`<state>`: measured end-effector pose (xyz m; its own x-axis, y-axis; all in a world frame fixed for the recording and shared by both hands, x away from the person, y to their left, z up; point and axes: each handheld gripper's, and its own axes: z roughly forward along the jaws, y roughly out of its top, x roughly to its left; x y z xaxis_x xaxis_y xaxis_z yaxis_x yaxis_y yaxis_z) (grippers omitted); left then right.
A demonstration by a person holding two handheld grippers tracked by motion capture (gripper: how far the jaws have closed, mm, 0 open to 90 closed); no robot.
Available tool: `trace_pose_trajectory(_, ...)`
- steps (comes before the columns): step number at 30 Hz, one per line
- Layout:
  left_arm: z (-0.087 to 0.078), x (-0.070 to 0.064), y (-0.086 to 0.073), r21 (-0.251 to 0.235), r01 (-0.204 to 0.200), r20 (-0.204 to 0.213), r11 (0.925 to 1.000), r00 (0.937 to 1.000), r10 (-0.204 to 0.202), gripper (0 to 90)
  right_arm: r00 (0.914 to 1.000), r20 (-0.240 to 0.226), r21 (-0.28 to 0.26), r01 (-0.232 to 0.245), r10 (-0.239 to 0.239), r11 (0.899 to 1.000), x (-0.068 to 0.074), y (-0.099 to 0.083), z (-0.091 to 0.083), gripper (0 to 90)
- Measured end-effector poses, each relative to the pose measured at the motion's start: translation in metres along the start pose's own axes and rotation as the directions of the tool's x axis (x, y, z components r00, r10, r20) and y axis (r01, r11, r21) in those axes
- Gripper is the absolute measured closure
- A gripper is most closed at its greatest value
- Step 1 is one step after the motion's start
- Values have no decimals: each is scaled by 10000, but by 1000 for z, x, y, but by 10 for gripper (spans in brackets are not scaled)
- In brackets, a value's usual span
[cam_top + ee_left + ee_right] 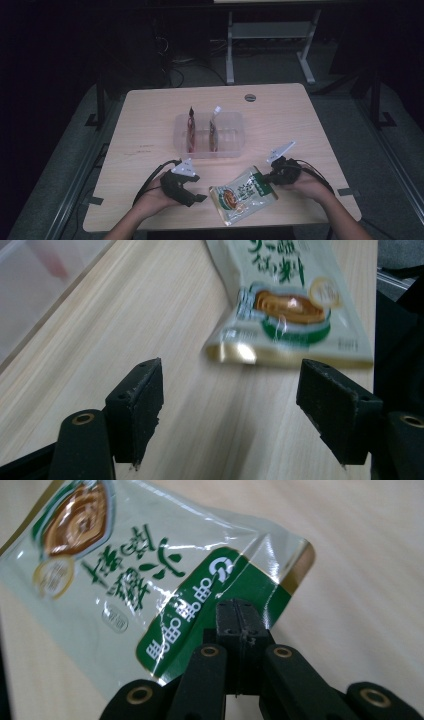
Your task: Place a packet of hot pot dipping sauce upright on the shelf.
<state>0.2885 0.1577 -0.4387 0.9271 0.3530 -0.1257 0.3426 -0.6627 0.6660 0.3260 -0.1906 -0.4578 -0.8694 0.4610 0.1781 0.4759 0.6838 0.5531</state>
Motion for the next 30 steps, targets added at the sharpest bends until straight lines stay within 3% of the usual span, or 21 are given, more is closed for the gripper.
trace_pose_trajectory(4, 9, -5, 8, -39, -209, 132, 9998, 9997, 209, 264, 9997, 2, 41, 248, -248, 9997, 10, 2, 0, 900)
trace_pose_trajectory(6, 15, -9, 14, 58, -399, 126, 9992, 9991, 398, 264, 9999, -63, -221, -111, 110, 9997, 11, -1, -5, 898)
trace_pose_trajectory(14, 44, -18, 32, 409, -608, 122, 9973, 9981, 603, 215, 9940, 481, -838, -937, 979, 9921, 20, -20, -25, 569)
trace_pose_trajectory(20, 65, -23, 40, 644, -554, 574, 9964, 9970, 518, 181, 9906, 717, -1168, -1075, 1164, 9873, 20, -24, -29, 420)
trace_pose_trajectory(23, 72, -27, 40, 848, -666, 565, 9942, 9965, 619, 163, 9895, 724, -1188, -1158, 1249, 9861, 19, -23, -28, 389)
trace_pose_trajectory(28, 74, -31, 40, 788, -1002, 308, 9918, 9947, 980, 158, 9886, 834, -1282, -1142, 1255, 9851, 17, -23, -29, 373)
trace_pose_trajectory(30, 73, -33, 38, 651, -1175, 298, 9909, 9928, 1158, 222, 9873, 848, -1318, -1226, 1345, 9837, 15, -24, -29, 366)
